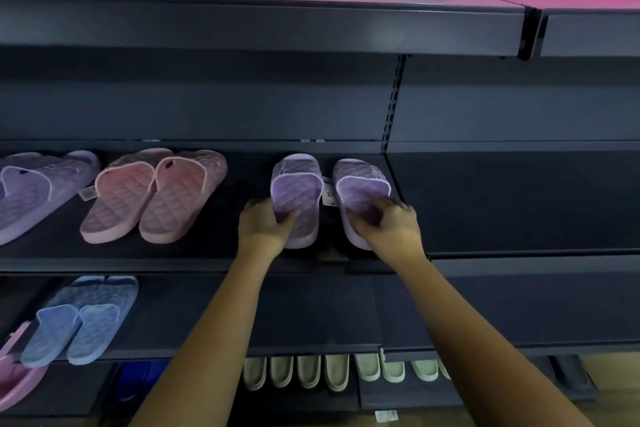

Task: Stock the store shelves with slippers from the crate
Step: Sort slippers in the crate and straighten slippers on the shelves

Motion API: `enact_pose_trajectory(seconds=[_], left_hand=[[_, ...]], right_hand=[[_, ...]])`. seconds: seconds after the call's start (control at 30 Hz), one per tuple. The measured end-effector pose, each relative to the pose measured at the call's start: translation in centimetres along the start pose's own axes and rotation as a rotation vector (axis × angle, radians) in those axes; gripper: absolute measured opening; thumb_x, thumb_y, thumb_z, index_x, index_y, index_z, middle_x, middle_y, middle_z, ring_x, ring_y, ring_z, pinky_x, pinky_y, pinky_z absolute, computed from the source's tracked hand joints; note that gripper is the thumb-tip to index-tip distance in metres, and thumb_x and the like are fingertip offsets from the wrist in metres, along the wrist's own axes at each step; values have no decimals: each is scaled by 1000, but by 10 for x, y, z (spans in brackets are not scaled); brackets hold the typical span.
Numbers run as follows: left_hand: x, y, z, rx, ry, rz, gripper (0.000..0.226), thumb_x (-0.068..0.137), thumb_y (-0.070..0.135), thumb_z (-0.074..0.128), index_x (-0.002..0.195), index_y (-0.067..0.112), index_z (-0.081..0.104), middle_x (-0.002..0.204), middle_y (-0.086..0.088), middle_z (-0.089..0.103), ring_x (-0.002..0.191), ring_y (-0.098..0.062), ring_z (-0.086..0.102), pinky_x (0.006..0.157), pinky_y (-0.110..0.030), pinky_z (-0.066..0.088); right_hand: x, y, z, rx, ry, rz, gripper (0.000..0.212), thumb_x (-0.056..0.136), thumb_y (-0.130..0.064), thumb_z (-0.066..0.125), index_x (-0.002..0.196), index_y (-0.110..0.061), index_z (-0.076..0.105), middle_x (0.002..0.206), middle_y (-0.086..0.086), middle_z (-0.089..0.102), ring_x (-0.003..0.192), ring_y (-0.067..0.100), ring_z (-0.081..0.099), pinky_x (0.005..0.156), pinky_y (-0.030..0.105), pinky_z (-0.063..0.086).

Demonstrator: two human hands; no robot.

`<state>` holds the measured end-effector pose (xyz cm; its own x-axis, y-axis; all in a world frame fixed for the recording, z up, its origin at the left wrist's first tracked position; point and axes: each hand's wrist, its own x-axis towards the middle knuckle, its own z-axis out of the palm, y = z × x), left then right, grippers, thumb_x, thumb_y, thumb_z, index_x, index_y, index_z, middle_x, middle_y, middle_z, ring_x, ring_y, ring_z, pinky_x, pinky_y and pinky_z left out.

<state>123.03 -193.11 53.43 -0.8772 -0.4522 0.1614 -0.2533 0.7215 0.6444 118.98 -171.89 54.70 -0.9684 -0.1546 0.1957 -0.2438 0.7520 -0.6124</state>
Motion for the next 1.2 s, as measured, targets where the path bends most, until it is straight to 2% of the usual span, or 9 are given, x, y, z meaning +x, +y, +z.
enact_pose_trajectory(seconds=[0.13,0.27,0.37,0.47,0.83,1.2], left_hand=[[2,-4,-1,29,8,16,43,84,46,62,95,4,60,102,-15,59,96,-28,55,74,-31,41],[7,-16,-13,64,26,-26,40,88,39,60,98,0,57,108,-22,56,105,-34,50,83,-38,41],[12,-32,-26,64,32,-24,37,90,36,58,94,-1,56,101,-21,59,101,-34,52,80,-39,43],[19,-46,-36,58,12,-23,37,88,42,57,91,5,57,97,-17,61,93,-33,57,74,-39,47],[30,-59,-41,99,-25,15,35,92,37,52,96,2,56,103,-18,60,101,-35,54,85,-47,47],[29,-63,-46,98,-78,29,36,92,36,53,109,5,59,109,-16,62,106,-34,55,87,-47,48]], right_hand=[[1,-11,13,28,-66,-18,46,78,-53,65,109,-19,65,110,6,58,109,28,48,91,34,45],[5,-28,23,3,-120,-45,55,78,-55,65,119,-18,61,124,7,53,119,28,39,96,29,39],[7,-41,33,19,-150,-74,59,77,-54,68,123,-18,59,132,8,49,124,28,34,101,31,37],[7,-50,40,22,-162,-68,64,75,-54,69,126,-18,57,139,9,43,128,28,29,103,30,34],[1,-64,55,21,-146,-40,77,71,-59,70,132,-16,52,143,9,35,130,26,25,108,35,34],[-3,-69,57,-33,-136,-36,69,74,-58,69,127,-16,56,136,10,43,124,29,31,102,32,35]])
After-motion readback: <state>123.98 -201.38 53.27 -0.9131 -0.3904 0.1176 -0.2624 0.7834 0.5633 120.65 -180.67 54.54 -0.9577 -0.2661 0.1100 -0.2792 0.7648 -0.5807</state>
